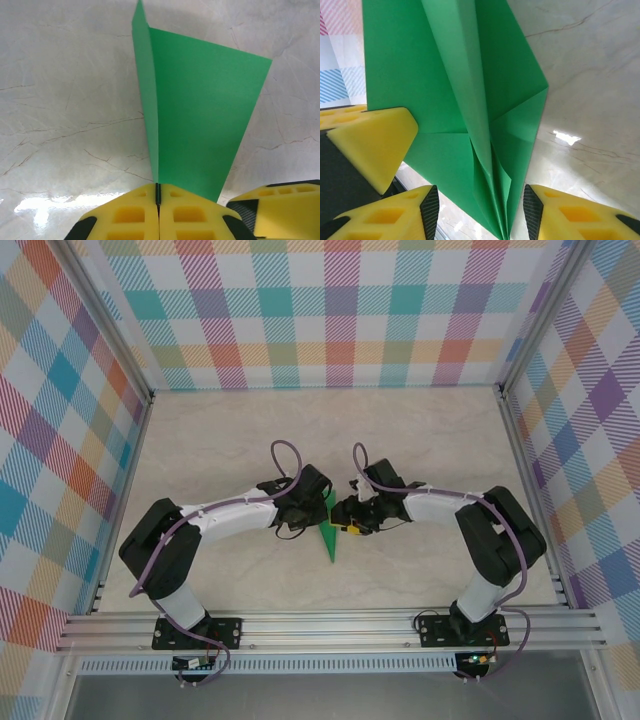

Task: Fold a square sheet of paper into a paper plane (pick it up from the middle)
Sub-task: Move the paper plane to the center of the table.

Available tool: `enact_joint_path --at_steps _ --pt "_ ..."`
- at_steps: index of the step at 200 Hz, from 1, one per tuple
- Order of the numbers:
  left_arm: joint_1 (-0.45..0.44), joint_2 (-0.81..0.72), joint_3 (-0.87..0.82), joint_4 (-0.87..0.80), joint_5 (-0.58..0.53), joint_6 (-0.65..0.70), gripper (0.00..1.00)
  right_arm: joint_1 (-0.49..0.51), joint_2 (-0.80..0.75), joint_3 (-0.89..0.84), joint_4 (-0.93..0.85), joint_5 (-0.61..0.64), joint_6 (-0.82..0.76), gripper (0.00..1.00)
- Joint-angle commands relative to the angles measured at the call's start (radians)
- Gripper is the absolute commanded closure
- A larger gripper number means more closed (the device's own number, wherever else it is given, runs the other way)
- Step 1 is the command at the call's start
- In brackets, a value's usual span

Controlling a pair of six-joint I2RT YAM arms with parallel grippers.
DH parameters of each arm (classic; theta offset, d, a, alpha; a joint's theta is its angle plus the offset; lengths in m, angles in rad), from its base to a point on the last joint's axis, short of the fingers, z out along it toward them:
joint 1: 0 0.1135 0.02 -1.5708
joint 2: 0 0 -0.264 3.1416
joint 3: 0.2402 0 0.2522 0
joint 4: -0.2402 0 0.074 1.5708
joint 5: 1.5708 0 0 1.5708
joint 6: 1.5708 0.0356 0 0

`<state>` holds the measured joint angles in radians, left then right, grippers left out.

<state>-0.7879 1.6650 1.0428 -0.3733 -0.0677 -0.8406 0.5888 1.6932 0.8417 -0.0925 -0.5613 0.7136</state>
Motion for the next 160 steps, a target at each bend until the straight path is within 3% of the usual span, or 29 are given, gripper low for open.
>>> enact_joint_path --at_steps 1,101,160 --pt "0.016 -0.032 -0.014 -0.011 0.005 0.014 0.94 0.015 0.028 0.020 0.044 -0.038 -0.008 0.49" --pt "0.021 -0.038 -0.033 -0.026 -0.009 0.006 0.94 0.049 0.092 0.031 0.102 -0.078 -0.011 0.48" --pt "0.022 -0.043 -0.038 -0.033 -0.014 0.005 0.95 0.074 0.113 0.045 0.069 -0.021 -0.031 0.51"
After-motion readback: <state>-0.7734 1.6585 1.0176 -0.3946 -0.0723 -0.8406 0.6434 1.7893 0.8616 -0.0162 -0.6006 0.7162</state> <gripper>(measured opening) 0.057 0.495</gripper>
